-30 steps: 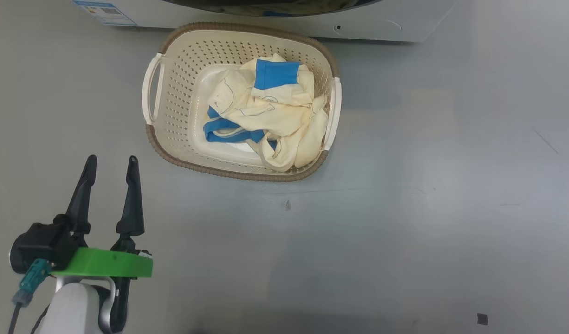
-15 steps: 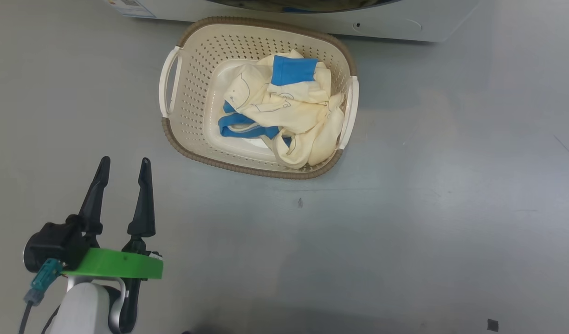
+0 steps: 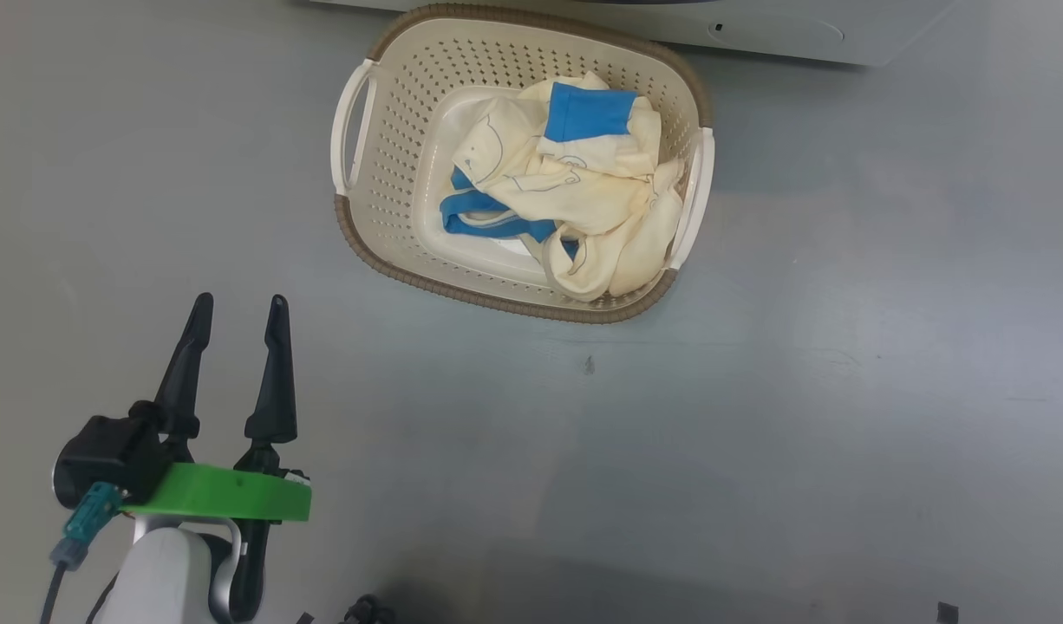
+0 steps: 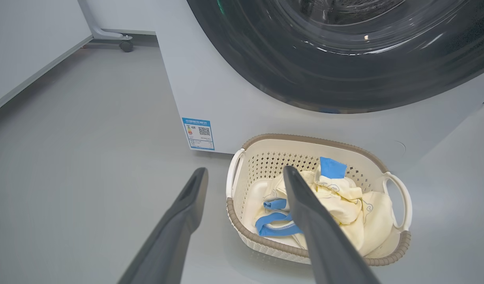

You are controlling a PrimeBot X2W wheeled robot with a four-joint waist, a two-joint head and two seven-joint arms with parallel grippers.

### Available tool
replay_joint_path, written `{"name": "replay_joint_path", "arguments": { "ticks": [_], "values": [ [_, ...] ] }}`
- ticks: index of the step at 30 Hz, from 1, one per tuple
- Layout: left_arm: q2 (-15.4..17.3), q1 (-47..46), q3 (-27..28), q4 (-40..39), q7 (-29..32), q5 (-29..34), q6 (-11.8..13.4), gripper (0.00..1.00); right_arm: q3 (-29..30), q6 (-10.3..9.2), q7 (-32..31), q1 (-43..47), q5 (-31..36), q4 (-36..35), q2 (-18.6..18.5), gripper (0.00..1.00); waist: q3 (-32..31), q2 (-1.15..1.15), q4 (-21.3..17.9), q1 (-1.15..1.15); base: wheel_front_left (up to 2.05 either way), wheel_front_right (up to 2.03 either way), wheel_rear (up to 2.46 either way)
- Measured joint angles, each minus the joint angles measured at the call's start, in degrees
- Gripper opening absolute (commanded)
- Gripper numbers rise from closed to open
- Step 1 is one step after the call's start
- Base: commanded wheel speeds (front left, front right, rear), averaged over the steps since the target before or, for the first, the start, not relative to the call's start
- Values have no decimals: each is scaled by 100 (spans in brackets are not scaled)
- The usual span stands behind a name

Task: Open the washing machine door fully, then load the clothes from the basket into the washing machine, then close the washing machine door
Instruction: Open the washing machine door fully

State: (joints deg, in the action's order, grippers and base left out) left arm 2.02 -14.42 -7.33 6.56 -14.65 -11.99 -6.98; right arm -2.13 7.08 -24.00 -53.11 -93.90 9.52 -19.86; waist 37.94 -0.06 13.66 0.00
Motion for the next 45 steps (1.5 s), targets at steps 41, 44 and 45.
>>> {"name": "replay_joint_path", "arguments": {
  "ticks": [41,44,45],
  "values": [
    [-41,-1,197,123,0,-15,0,100,-397,-4,-637,-486,165,234,-110,0,56,0,-58,0,0,0,0],
    [-40,-2,194,122,0,-15,0,100,-445,-5,-662,-466,165,233,-59,0,40,0,-122,0,0,0,0],
    [-40,-2,196,124,0,-15,0,100,-465,-5,-688,-463,165,232,-47,0,33,0,-142,0,0,0,0]
  ]
}}
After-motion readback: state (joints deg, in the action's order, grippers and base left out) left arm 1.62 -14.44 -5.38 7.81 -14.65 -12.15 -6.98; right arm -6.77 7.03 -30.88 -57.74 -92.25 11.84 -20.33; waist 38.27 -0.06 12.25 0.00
